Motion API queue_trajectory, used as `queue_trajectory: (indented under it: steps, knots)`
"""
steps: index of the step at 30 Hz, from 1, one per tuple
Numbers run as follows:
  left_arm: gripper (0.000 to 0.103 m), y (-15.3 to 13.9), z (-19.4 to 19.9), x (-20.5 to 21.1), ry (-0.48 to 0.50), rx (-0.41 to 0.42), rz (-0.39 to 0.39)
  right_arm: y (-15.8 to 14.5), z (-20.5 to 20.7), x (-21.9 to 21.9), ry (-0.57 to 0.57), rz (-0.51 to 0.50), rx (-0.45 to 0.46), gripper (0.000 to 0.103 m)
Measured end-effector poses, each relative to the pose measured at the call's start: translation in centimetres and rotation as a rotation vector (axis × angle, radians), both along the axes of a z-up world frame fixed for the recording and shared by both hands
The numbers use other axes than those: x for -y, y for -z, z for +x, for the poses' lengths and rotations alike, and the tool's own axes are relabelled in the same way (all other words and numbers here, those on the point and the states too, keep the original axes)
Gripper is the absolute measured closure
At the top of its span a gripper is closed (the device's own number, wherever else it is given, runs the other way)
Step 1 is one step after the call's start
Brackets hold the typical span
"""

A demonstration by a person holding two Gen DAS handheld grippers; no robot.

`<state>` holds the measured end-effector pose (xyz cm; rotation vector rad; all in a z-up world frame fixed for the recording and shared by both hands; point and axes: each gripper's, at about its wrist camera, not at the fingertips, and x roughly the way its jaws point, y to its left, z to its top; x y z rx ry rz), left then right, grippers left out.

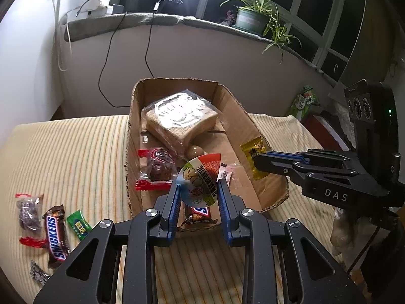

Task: Organize snacks
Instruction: 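Carry both candies into the box and open both tools, then move both tools back toward the snack pile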

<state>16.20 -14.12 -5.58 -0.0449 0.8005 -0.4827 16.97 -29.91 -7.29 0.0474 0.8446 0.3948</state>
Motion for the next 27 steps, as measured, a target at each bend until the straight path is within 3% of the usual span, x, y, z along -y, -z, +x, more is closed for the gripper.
queue_trajectory:
  steps: [7,9,15,27]
  knots:
    - [0.072,0.2,0.4,0.0,-0.015,-0.013,0.005,0.1,0.1,0.2,0.005,0.000,0.000,0.087]
    - [0.069,0.2,0.5,-0.1,-0.019,-0.012,0.009,0.1,0.1,0.2,0.010,-0.002,0.003,0.063]
    - [0.069,-0.1,0.2,-0.7,-0.025,-0.006,-0.005,-0.4,-0.5,-0.5,-0.013,-0.002,0.029,0.041]
    - [0.069,-1.0,-1.4,-2.8,-0.051,0.017,-0.020,-1.7,-2.1,-2.2,-0.018,-0.020,0.063,0.034]
